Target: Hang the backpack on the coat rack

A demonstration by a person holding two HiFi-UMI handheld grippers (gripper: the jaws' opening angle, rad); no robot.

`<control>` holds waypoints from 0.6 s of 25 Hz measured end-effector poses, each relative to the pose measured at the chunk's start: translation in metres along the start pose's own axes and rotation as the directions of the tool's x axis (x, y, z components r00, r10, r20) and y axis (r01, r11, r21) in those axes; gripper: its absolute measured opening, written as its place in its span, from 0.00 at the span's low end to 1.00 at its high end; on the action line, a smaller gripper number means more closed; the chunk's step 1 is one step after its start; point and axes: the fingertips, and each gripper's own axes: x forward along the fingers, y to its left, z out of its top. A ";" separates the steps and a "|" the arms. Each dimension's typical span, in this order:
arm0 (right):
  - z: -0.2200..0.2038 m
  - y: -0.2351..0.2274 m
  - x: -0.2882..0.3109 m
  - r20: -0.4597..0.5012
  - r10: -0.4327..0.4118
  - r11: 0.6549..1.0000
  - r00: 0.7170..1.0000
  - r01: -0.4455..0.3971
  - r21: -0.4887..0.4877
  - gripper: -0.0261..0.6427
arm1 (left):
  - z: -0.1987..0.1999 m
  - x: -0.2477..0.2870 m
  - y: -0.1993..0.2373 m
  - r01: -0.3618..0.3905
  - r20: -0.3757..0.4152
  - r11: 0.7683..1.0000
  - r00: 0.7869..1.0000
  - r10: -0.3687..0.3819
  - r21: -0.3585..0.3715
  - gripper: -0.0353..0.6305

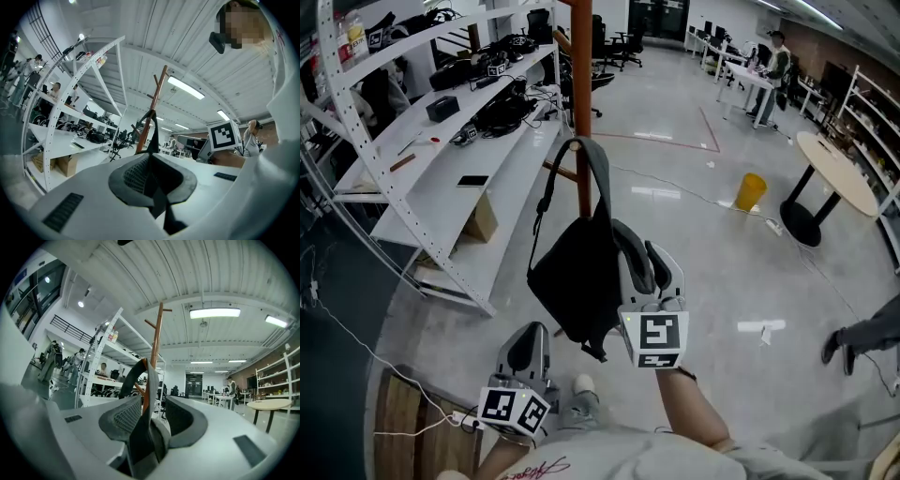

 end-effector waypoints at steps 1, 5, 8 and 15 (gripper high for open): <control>0.003 0.001 -0.014 0.006 0.007 1.000 1.000 -0.007 -0.002 0.26 | -0.003 -0.009 -0.008 -0.001 0.000 1.000 1.000 0.001 0.001 0.09; 0.012 0.002 -0.068 0.017 0.029 1.000 0.999 -0.029 -0.005 0.26 | -0.007 -0.041 -0.042 0.008 0.014 1.000 1.000 -0.009 0.004 0.09; 0.015 0.002 -0.101 0.010 0.045 0.999 0.999 -0.045 -0.002 0.26 | -0.007 -0.061 -0.065 0.012 0.030 1.000 0.999 -0.012 0.009 0.09; 0.024 0.012 -0.164 0.003 0.097 0.995 0.995 -0.097 0.018 0.26 | -0.006 -0.092 -0.100 0.018 0.051 0.999 0.998 -0.019 0.032 0.09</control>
